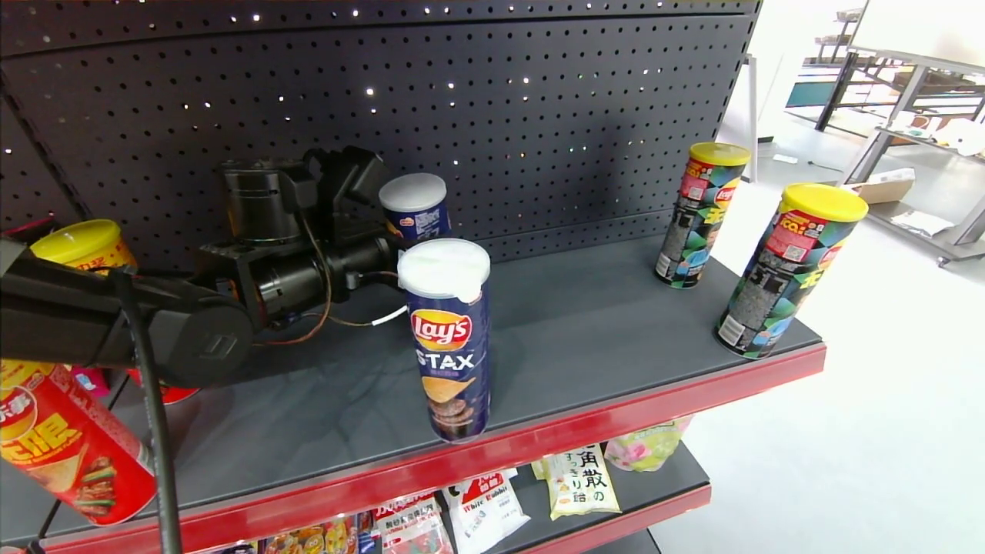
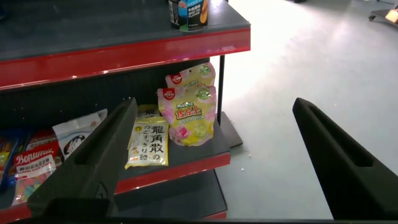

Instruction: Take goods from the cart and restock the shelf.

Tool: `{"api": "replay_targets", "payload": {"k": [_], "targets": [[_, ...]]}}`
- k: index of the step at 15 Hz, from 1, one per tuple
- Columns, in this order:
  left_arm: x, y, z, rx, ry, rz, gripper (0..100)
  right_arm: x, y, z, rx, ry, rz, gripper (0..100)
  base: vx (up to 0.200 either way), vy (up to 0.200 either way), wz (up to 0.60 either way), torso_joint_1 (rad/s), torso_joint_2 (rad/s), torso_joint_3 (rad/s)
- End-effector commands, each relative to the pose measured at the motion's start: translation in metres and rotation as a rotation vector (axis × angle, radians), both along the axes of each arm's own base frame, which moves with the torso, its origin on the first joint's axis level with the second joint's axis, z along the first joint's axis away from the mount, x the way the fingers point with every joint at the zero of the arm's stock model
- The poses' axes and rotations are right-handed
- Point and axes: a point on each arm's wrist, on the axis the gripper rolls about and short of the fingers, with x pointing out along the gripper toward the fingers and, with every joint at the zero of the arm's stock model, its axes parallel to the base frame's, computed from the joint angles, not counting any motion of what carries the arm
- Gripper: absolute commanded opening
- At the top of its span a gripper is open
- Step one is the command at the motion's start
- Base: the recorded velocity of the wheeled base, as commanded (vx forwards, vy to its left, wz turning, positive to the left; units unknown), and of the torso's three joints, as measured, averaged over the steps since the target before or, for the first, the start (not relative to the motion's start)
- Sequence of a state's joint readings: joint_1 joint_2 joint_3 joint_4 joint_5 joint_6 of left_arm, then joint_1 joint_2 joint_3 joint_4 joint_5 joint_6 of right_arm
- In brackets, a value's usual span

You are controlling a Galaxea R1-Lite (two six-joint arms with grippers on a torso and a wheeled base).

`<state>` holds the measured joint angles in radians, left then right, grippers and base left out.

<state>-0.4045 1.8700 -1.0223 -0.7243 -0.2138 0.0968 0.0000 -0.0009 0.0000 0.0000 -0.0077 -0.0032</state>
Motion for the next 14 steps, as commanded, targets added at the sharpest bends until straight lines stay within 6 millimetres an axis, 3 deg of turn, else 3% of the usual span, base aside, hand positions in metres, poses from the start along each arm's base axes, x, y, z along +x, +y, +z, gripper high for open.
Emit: {"api": "replay_targets", "payload": {"k": [1,12,13,14], "targets": [[-0.0015,0.0005,0.0026,-0.003,-0.006,0.000,0,0.0001,0.0000,0.0000,-0.001,0.001,0.000,100,0.000,0.000,0.00,0.000,0.00,0.000],[-0.0044,-0.0007,0.0012,0.001,0.007,-0.006,0,0.0001,0.0000,0.0000,0.000,0.001,0.000,100,0.000,0.000,0.00,0.000,0.00,0.000],[-0.0046,-0.0006,0.0021,0.001,0.004,-0.006,100,0.0001,0.0000,0.0000,0.000,0.001,0.000,100,0.000,0.000,0.00,0.000,0.00,0.000],[-0.0047,0.0001,0.0023,0.001,0.004,-0.004,100,0.0001,0.0000,0.0000,0.000,0.001,0.000,100,0.000,0.000,0.00,0.000,0.00,0.000]]}}
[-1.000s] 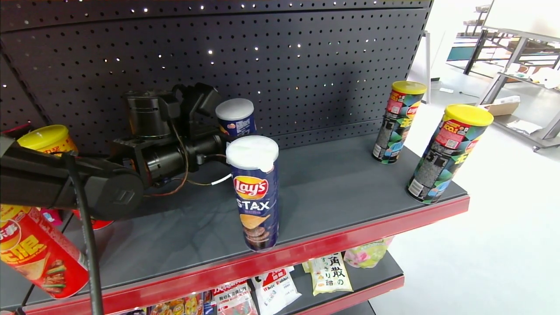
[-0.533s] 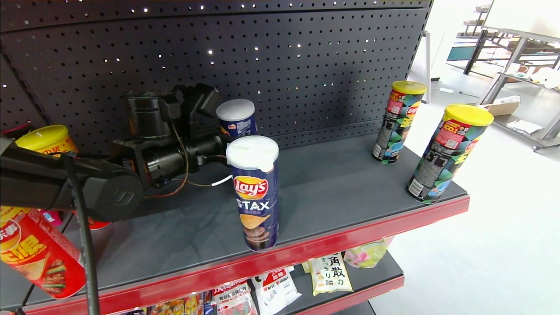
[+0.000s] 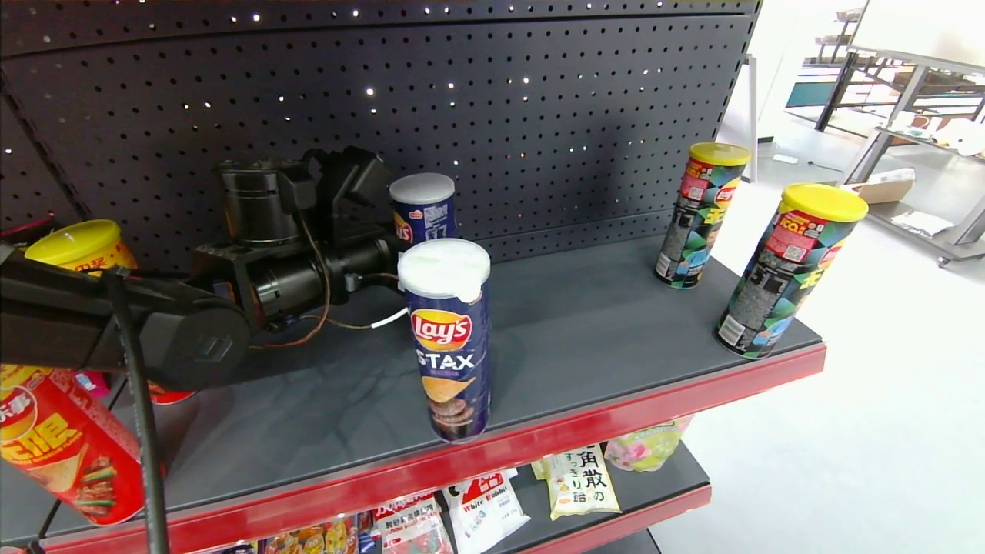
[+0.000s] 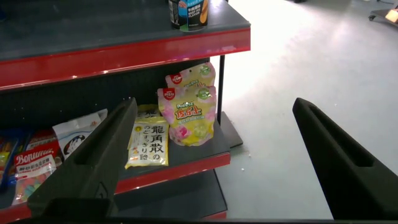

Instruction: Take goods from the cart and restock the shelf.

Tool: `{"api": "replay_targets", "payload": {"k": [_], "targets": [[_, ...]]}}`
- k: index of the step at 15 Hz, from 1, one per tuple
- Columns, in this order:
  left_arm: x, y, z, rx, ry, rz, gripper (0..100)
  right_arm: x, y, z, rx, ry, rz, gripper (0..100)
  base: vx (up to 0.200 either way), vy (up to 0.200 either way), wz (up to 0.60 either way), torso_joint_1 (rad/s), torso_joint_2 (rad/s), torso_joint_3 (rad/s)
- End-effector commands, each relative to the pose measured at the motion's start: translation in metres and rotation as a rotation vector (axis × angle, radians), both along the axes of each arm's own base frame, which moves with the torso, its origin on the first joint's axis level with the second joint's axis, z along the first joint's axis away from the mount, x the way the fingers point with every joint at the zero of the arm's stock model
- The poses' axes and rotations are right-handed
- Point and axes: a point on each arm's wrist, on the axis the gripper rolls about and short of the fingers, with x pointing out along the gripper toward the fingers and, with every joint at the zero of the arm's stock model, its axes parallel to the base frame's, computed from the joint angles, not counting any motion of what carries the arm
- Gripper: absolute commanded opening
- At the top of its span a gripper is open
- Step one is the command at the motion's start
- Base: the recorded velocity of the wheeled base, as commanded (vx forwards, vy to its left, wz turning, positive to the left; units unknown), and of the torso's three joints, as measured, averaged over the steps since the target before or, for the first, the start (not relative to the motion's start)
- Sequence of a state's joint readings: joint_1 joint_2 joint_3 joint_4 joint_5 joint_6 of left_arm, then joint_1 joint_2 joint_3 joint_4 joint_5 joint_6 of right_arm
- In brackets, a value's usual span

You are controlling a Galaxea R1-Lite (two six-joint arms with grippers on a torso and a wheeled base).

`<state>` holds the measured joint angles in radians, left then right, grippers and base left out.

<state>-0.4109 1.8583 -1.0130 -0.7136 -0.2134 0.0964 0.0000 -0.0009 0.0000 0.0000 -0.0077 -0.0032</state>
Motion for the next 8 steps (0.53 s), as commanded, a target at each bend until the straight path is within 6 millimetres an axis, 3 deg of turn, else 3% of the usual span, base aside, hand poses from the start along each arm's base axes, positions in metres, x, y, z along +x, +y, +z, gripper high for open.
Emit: {"api": "replay_targets", "payload": {"k": [1,4,8], "targets": [[-0.002,0.001,0.002,-0.002,-0.006,0.000,100,0.000,0.000,0.000,0.000,0.001,0.000,100,0.000,0.000,0.00,0.000,0.00,0.000],[-0.009,0.004,0.007,-0.005,-0.013,0.001,100,0.000,0.000,0.000,0.000,0.001,0.000,100,0.000,0.000,0.00,0.000,0.00,0.000],[-0.043,0.022,0.008,0.004,0.005,0.012,100,0.000,0.000,0.000,0.000,0.001,0.000,100,0.000,0.000,0.00,0.000,0.00,0.000]]}}
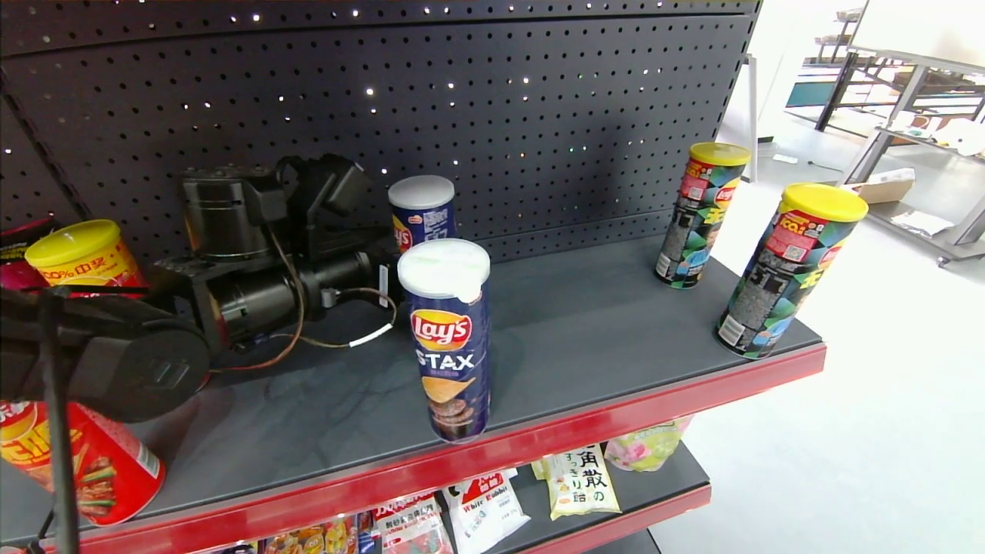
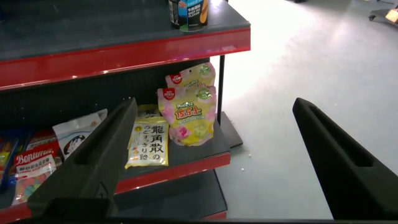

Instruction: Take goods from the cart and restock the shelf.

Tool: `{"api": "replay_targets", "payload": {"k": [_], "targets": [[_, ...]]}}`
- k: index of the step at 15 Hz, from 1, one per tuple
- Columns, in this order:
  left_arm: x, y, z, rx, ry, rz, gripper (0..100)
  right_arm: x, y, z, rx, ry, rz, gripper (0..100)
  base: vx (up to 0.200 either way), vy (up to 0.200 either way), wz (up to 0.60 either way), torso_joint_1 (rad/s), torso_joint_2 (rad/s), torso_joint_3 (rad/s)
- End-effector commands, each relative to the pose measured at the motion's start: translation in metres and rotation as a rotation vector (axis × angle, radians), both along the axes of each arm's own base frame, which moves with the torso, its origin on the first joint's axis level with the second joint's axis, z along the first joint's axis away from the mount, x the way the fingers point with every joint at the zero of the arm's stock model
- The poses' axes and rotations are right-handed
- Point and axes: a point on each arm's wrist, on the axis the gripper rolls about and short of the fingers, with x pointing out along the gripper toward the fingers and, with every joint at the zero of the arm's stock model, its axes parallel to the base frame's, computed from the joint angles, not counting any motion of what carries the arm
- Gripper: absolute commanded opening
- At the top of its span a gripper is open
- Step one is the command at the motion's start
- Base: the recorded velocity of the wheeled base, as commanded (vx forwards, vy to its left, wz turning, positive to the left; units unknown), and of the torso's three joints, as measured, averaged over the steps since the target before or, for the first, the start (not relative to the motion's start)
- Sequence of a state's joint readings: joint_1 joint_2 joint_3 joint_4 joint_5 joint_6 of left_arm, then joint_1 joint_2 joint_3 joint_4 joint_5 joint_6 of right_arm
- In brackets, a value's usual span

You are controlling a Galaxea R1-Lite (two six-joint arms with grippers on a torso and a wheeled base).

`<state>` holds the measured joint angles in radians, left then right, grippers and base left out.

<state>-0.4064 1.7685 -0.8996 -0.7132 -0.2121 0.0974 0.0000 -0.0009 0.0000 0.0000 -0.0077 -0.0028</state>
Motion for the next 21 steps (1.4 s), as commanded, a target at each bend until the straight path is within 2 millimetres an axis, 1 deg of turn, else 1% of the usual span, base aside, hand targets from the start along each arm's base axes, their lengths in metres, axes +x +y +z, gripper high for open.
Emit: {"api": "replay_targets", "payload": {"k": [1,3,5,6,9,11,12,13,14,15,16,17,18,20,21], "targets": [[-0.024,0.012,0.008,-0.005,-0.015,0.008,100,0.000,0.000,0.000,0.000,0.001,0.000,100,0.000,0.000,0.00,0.000,0.00,0.000],[-0.038,0.018,0.013,-0.010,-0.026,0.019,100,0.000,0.000,0.000,-0.002,0.001,0.000,100,0.000,0.000,0.00,0.000,0.00,0.000],[-0.059,0.027,0.019,-0.017,-0.047,0.023,100,0.000,0.000,0.000,0.000,0.001,0.000,100,0.000,0.000,0.00,0.000,0.00,0.000],[-0.074,0.034,0.021,-0.015,-0.052,0.029,100,0.000,0.000,0.000,0.000,0.001,0.000,100,0.000,0.000,0.00,0.000,0.00,0.000],[-0.122,0.054,0.020,0.002,-0.020,0.027,100,0.000,0.000,0.000,0.000,0.001,0.000,100,0.000,0.000,0.00,0.000,0.00,0.000],[-0.160,0.070,0.031,0.008,-0.007,0.024,100,0.000,0.000,0.000,0.000,0.001,0.000,100,0.000,0.000,0.00,0.000,0.00,0.000],[-0.172,0.074,0.034,0.009,-0.005,0.022,100,0.000,0.000,0.000,0.000,0.001,0.000,100,0.000,0.000,0.00,0.000,0.00,0.000],[-0.205,0.089,0.038,0.014,0.002,0.026,100,0.000,0.000,0.000,0.000,0.001,0.000,100,0.000,0.000,0.00,0.000,0.00,0.000],[-0.214,0.093,0.039,0.014,0.002,0.029,100,0.000,0.000,0.000,0.000,0.001,0.000,100,0.000,0.000,0.00,0.000,0.00,0.000],[-0.242,0.106,0.038,0.008,-0.011,0.046,100,0.000,0.000,0.000,0.000,0.001,0.000,100,0.000,0.000,0.00,0.000,0.00,0.000],[-0.256,0.113,0.038,0.004,-0.029,0.096,100,0.000,0.000,0.000,0.000,0.001,0.000,100,0.000,0.000,0.00,0.000,0.00,0.000],[-0.262,0.116,0.038,0.004,-0.038,0.126,100,0.000,0.000,0.000,-0.002,0.001,0.000,100,0.000,0.000,0.00,0.000,0.00,0.000],[-0.275,0.124,0.038,-0.002,-0.059,0.225,100,0.000,0.000,0.000,0.000,0.001,0.000,100,0.000,0.000,0.00,0.000,0.00,0.000],[-0.291,0.132,0.035,-0.069,-0.051,0.322,100,0.000,0.000,0.000,0.000,0.001,0.000,100,0.000,0.000,0.00,0.000,0.00,0.000],[-0.303,0.137,0.033,-0.110,-0.024,0.347,100,0.000,0.000,0.000,0.000,0.001,0.000,100,0.000,0.000,0.00,0.000,0.00,0.000]]}}
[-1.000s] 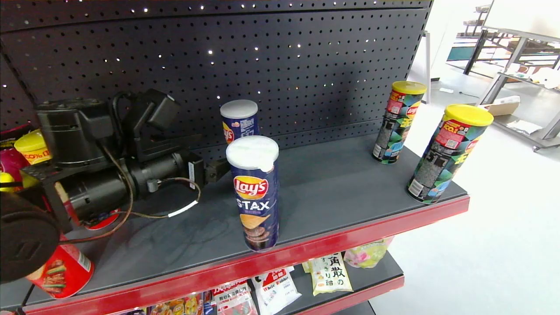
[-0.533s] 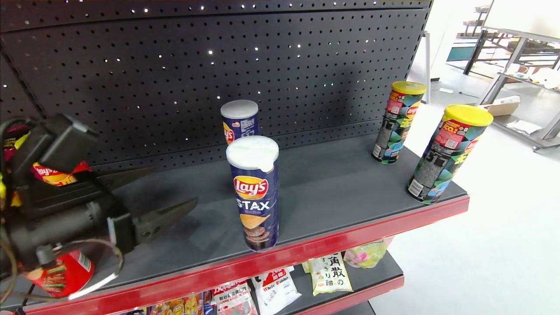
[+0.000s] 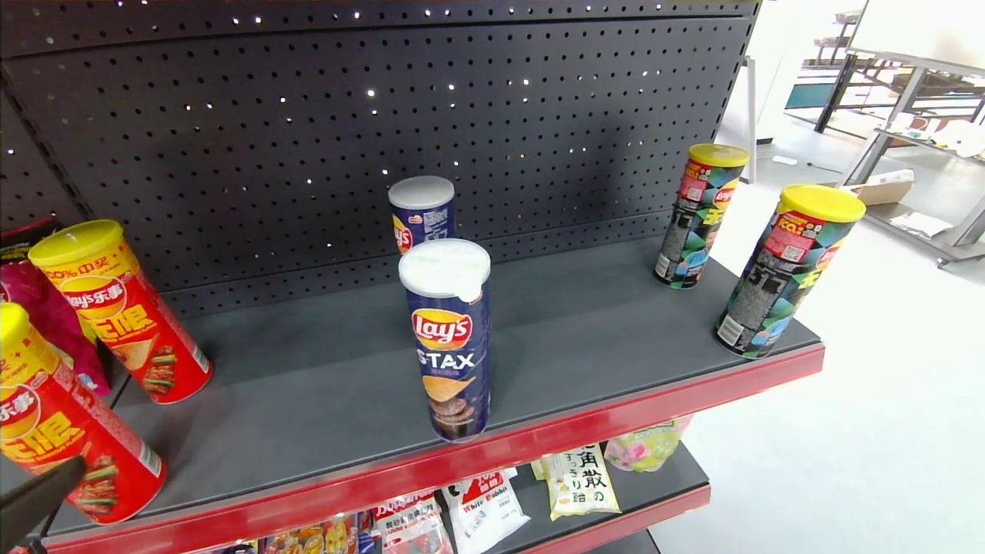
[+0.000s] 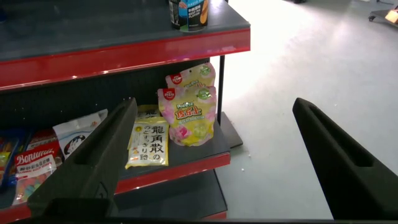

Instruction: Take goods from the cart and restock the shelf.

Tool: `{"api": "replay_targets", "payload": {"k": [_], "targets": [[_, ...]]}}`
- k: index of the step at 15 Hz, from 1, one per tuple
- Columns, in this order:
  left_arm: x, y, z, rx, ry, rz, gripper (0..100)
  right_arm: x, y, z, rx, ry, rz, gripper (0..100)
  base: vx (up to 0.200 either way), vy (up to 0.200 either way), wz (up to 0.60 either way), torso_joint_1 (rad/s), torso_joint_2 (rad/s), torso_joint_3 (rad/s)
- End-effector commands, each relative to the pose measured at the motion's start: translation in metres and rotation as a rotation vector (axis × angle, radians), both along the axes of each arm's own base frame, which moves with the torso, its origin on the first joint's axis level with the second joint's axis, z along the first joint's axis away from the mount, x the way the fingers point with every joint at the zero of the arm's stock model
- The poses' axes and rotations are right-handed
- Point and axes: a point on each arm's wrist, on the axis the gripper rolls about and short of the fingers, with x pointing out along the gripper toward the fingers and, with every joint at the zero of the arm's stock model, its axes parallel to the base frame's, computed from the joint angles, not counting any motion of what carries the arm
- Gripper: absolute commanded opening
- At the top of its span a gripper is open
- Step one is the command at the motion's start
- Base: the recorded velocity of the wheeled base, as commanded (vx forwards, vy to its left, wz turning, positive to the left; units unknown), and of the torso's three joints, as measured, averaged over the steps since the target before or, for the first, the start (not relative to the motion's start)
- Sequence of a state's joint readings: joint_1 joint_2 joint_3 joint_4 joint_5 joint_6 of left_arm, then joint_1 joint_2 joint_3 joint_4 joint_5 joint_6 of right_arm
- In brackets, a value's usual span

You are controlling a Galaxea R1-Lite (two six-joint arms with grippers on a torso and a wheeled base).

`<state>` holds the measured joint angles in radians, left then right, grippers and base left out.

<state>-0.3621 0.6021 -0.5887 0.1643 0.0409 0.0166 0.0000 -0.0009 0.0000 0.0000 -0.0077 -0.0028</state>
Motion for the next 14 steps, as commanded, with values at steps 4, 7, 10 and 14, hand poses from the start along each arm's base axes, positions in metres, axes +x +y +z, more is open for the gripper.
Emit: {"api": "replay_targets", "payload": {"k": [4,7,10,14], "targets": [[-0.060,0.019,-0.018,-0.120,0.044,0.178,100,0.000,0.000,0.000,0.000,0.001,0.000,100,0.000,0.000,0.00,0.000,0.00,0.000],[-0.068,0.023,-0.049,-0.077,-0.015,0.268,100,0.000,0.000,0.000,0.000,0.001,0.000,100,0.000,0.000,0.00,0.000,0.00,0.000],[-0.075,0.026,-0.075,-0.011,-0.071,0.316,100,0.000,0.000,0.000,0.000,0.001,0.000,100,0.000,0.000,0.00,0.000,0.00,0.000],[-0.074,0.026,-0.089,-0.006,-0.061,0.319,100,0.000,0.000,0.000,-0.008,0.001,0.003,100,0.000,0.000,0.00,0.000,0.00,0.000]]}}
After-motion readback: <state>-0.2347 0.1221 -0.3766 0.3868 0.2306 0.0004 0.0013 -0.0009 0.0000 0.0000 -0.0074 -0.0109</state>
